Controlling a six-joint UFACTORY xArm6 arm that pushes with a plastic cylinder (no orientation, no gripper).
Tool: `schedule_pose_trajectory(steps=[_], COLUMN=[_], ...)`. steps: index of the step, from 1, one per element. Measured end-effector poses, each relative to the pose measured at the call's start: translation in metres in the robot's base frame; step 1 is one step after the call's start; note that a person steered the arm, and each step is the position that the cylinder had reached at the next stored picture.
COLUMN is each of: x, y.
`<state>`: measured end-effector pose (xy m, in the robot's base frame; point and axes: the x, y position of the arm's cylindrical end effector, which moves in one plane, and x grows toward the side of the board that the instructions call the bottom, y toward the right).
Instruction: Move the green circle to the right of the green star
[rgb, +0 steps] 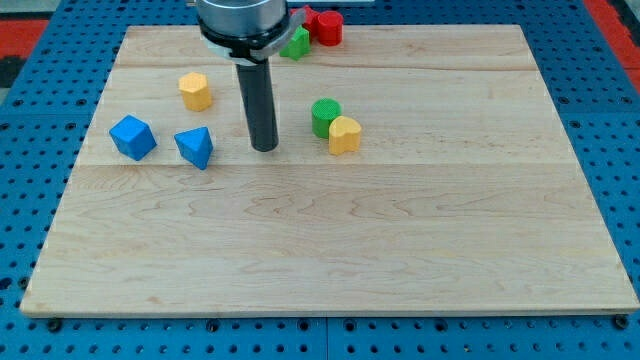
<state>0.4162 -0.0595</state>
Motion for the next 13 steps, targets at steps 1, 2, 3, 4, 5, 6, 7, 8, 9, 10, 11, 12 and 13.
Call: schedule_pose_trajectory(steps=[1, 2, 3, 4, 5, 6, 7, 8, 9, 10, 11, 12, 13], x=[-0.035, -0.079, -0.08, -0.046, -0.04, -0.08, -0.116, -0.095, -0.084, -0.117, -0.147, -0.15, -0.125], y=[0.038, 0.059, 0.044, 0.049, 0.094, 0.115, 0.112, 0.122, 0.16, 0.151, 0.077, 0.042, 0.081])
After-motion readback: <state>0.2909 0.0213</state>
